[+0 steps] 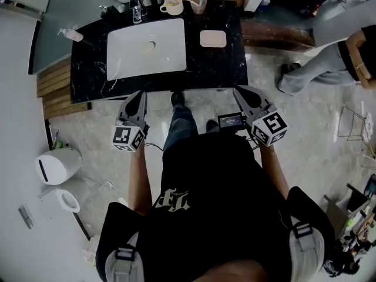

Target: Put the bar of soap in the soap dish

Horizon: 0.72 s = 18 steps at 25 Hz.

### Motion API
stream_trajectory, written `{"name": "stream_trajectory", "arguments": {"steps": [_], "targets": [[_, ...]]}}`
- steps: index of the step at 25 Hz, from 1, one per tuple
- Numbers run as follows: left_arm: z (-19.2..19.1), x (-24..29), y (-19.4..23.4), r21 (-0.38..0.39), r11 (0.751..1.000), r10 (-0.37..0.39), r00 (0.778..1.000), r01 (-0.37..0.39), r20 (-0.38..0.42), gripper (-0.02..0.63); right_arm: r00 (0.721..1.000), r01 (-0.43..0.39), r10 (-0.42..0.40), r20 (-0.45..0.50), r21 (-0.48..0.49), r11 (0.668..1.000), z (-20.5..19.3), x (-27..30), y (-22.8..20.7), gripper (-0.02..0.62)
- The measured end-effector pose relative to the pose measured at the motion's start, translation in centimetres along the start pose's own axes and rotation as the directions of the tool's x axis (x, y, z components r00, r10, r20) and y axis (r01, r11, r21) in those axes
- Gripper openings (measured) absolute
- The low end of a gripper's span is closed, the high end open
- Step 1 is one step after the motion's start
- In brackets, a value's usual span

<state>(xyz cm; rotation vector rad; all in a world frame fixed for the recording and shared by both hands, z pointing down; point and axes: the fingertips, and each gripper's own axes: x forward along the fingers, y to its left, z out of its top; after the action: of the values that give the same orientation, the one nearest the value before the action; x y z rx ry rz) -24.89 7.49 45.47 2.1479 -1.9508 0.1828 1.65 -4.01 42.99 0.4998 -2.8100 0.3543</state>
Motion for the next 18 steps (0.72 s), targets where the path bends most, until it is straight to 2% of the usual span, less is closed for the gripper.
{"name": "stream_trajectory", "arguments": {"steps": [7, 12, 18], "targets": [[0.8, 7.6, 8.3, 0.015, 0.99, -0.138, 0.99, 0.138, -0.039, 0.009, 0.996, 0.088, -0.088, -0.005, 0.049, 0.995, 3.3, 7.5, -0.8, 0.008], [0.2, 10.9, 13.2, 0.012, 0.983, -0.182, 0.98, 0.184, -0.081, 0.009, 0.989, 0.145, -0.144, -0.013, 0.065, 0.987, 4.3, 11.9, -1.5, 0.008], [-1.3, 13.3, 17.9, 0.058, 0.975, -0.208, 0.971, 0.216, -0.121, 0.009, 0.977, 0.21, -0.207, -0.043, 0.083, 0.974, 4.9, 16.3, -1.8, 0.008]]}}
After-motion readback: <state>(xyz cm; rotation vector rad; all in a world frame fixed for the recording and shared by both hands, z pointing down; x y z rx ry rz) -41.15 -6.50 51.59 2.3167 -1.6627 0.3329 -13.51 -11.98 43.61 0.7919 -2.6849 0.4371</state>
